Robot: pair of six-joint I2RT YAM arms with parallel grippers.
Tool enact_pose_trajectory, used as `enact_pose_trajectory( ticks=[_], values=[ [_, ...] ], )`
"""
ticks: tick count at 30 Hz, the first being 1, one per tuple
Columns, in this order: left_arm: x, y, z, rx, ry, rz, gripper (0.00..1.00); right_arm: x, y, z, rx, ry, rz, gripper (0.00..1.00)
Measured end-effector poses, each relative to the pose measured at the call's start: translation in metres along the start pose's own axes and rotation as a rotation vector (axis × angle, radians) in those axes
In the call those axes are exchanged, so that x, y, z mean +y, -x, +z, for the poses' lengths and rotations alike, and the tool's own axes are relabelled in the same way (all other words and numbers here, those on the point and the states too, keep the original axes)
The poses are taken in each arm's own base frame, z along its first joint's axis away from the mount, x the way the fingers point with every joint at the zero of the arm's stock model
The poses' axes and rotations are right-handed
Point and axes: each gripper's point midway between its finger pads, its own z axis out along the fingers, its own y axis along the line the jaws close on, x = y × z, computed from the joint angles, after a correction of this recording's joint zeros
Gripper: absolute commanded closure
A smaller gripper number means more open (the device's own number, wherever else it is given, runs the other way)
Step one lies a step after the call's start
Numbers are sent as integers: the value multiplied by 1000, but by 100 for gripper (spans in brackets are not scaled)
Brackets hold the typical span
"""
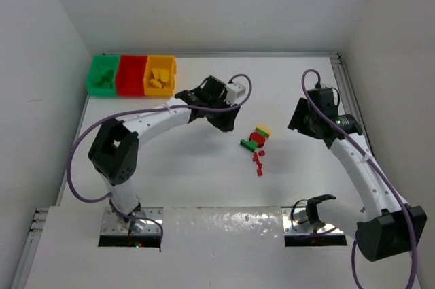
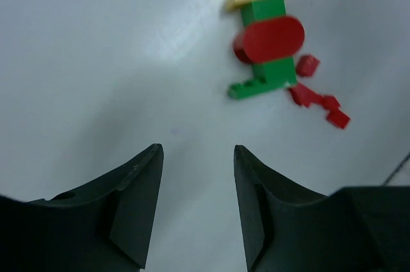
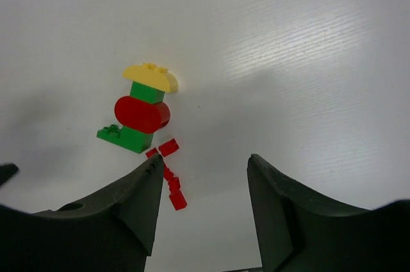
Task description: Sort the legos into containers by color
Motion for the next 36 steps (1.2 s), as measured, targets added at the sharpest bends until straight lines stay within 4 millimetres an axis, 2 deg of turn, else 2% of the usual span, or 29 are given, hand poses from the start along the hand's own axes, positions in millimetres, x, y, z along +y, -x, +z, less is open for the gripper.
enact_pose_trajectory(
  ticks=[2,4,6,11,12,14,17,20,23,26,29,31,34,36],
  values=[
    [-21,-30,5,92,-17,-49,51,-3,3,-4,-21,-11,13,45],
    [-36,-44,7,142,-14,-86,50,-4,6,-7,-43,-16,29,45],
    [-55,-46,9,150,-16,-100,53,-6,7,-9,-57,-18,41,45],
    [-123,-41,23,151,-58,-67,54,-10,3,-11,-72,-26,67,45],
    [-129,-41,25,152,-58,-72,54,-11,2,-12,-75,-28,70,45],
    [-133,-40,29,153,-45,-108,53,-12,3,-14,-82,-30,76,45],
    [-127,-34,35,142,8,-182,53,-14,5,-15,-93,-41,91,45],
    [-127,-27,38,116,69,-249,57,-16,6,-15,-102,-55,111,45],
    [-142,-22,39,83,106,-301,57,-20,8,-16,-119,-76,129,45],
    [-167,-29,38,71,120,-358,56,-25,6,-16,-111,-105,132,45],
    [-196,-47,38,85,115,-401,55,-28,5,-16,-98,-128,136,46],
    [-210,-73,41,127,114,-424,56,-30,3,-16,-90,-140,141,46],
    [-219,-111,46,213,122,-456,56,-32,1,-18,-89,-147,155,46],
    [-217,-128,55,252,144,-480,56,-32,3,-23,-105,-142,169,46]
  ],
)
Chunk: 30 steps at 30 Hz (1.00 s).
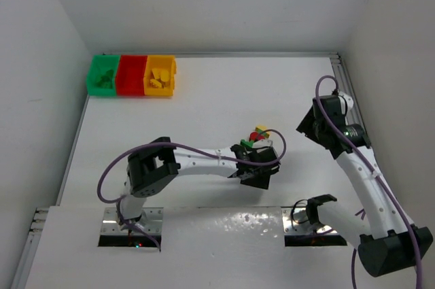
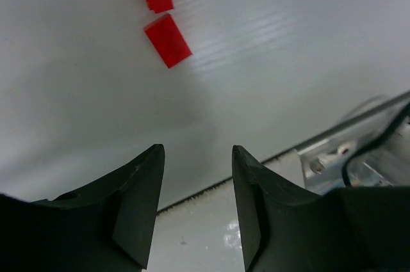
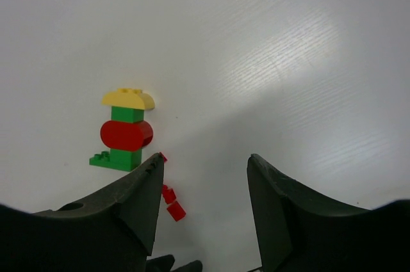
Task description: Sort the legos into containers by color
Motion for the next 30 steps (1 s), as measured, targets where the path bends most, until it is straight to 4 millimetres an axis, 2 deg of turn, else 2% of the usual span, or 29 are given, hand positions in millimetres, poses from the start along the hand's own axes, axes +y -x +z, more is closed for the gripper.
enact_pose_trajectory(
  ticks=[5,12,19,30],
  values=[
    [11,-6,27,10,47,-32,56,0,4,-9,-33,27,27,45],
    [-6,17,42,-66,40,-41,56,1,-3,-4,1,26,12,45],
    [-3,30,46,-127,66,-42,61,1,-3,-6,-3,39,5,45],
    [26,44,45,-172,175,-1,60,2,-2,-10,-8,52,6,45]
  ],
)
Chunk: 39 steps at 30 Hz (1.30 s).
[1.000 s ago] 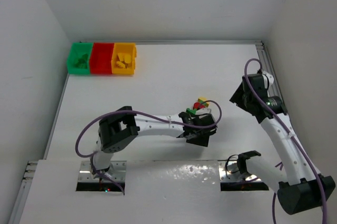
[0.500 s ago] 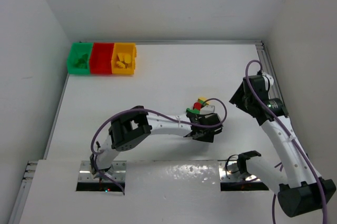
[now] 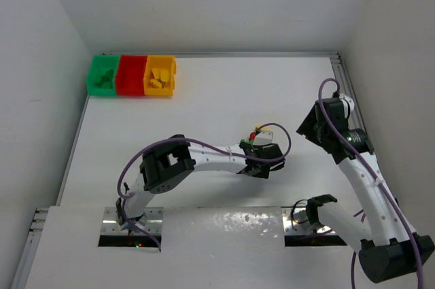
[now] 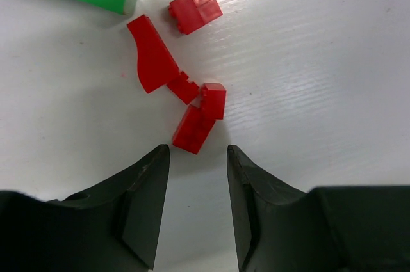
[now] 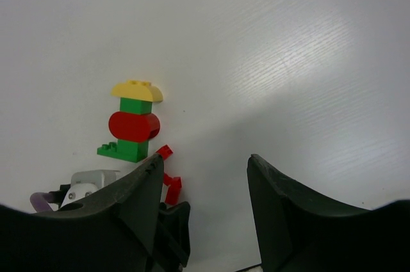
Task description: Sort the legos into containers by color
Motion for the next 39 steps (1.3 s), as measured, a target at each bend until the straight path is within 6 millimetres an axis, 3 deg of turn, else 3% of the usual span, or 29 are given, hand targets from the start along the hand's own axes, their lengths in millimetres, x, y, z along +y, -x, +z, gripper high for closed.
enact_pose_trajectory(
  ticks=[8,20,25,28,33,39],
  values=[
    [13,5,1,-29,47,80,60,0,1,-2,-5,4,1,45],
    [5,10,6,-57,-16,225,61,-1,0,-4,-6,8,-1,45],
    [1,9,8,-59,-35,254,77,-1,2,-7,-16,16,4,45],
    [2,10,9,-62,-34,267,79,-2,2,-10,-22,21,5,45],
    [1,10,9,-62,-33,269,100,-2,4,-12,-32,27,6,45],
    [3,9,7,-42,-22,274,100,-2,4,-12,-32,28,6,45]
  ],
)
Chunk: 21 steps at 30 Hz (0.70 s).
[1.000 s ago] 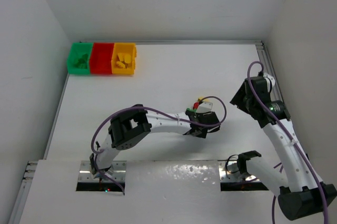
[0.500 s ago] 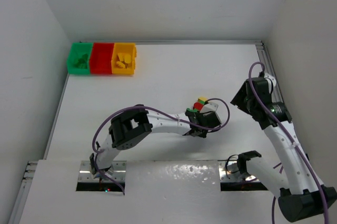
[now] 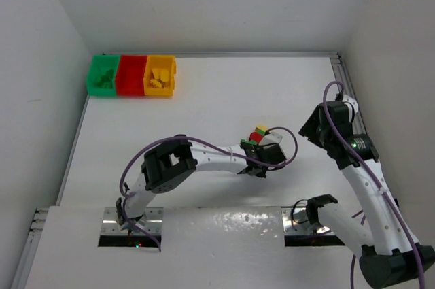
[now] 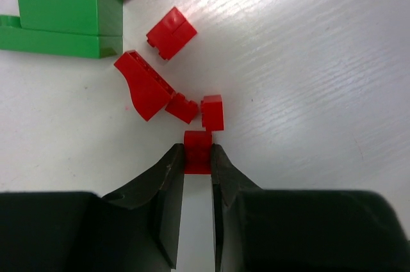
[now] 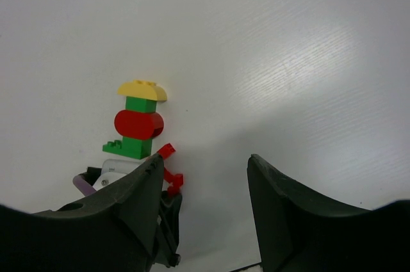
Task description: Sort the legos into containers by color
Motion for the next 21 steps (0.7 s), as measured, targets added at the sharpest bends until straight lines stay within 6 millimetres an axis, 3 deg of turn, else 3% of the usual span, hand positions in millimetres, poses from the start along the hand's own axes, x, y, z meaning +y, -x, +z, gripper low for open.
enact_pose_trajectory(
  ticks=[7,11,18,21],
  values=[
    [9,-11,-15,128,0,58,100,3,-4,5,38,-5,-17,45],
    [32,-3,-30,169,4,112,100,14,-1,10,82,-2,-43,45],
    [87,40,-99,65,-51,190,100,29,3,24,120,9,-70,45],
    [137,77,-119,-12,-25,132,100,35,9,28,108,19,-68,45]
  ],
)
